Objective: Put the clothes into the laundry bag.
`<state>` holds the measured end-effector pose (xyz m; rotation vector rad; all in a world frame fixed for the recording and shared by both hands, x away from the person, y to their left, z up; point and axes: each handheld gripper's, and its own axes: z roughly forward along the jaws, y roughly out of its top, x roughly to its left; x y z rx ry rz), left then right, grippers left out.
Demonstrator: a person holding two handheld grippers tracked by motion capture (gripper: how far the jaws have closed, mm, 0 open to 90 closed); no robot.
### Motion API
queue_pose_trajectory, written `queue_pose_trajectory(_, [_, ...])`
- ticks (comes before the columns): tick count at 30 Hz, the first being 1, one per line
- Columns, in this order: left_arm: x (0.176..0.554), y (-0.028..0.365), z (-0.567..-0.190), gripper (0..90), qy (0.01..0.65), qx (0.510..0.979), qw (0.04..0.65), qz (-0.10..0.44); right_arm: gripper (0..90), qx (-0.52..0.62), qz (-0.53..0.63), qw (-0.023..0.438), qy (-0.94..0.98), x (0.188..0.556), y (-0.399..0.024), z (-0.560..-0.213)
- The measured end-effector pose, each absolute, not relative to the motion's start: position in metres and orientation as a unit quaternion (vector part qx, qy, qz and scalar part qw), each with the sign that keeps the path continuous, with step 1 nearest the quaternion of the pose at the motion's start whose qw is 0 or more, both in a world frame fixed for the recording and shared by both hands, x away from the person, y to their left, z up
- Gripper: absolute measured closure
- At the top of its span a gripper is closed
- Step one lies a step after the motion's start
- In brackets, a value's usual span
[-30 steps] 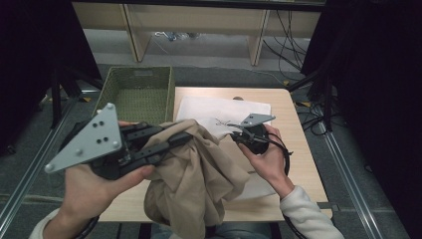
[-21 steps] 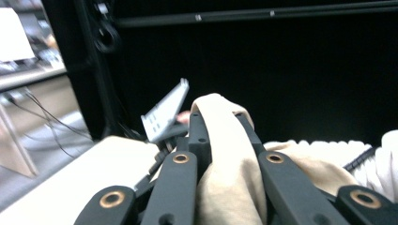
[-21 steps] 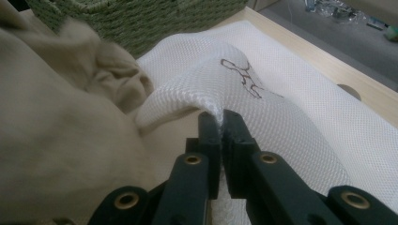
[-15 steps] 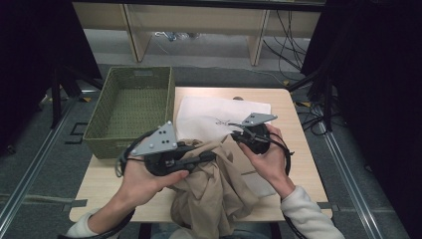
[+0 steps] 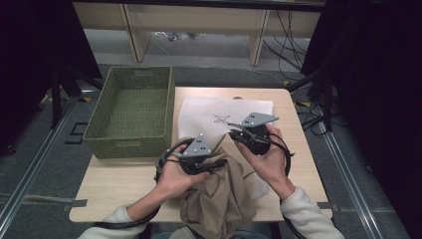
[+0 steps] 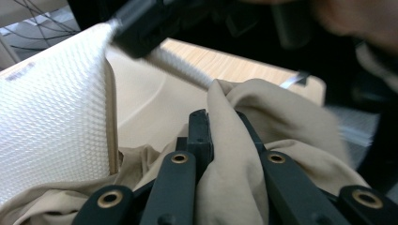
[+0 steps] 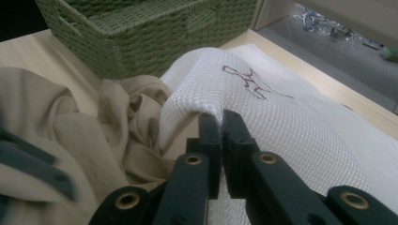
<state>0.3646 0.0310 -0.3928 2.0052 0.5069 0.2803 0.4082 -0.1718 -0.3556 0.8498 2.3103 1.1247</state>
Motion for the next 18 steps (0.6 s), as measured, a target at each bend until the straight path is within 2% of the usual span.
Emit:
queue_pose_trajectory(6, [0.385,0.015,-0.425,78.8,0.223,0.851,0.446,0.163,88.5,0.308,0.410,0.215,0.831,0.403,-0.170,-0.352])
queue_pose_trajectory(10, [0.402,0.006,-0.449,71.6,0.245,0.856,0.424,0.165,88.5,0.302,0.409,0.210,0.835,0.405,-0.171,-0.354])
queue_pose_trajectory(13, [0.405,0.007,-0.449,63.2,0.247,0.855,0.424,0.168,88.5,0.307,0.405,0.205,0.836,0.405,-0.172,-0.356])
queue_pose_trajectory(18, [0.400,0.017,-0.434,39.3,0.258,0.842,0.445,0.161,88.5,0.305,0.403,0.211,0.837,0.406,-0.173,-0.357])
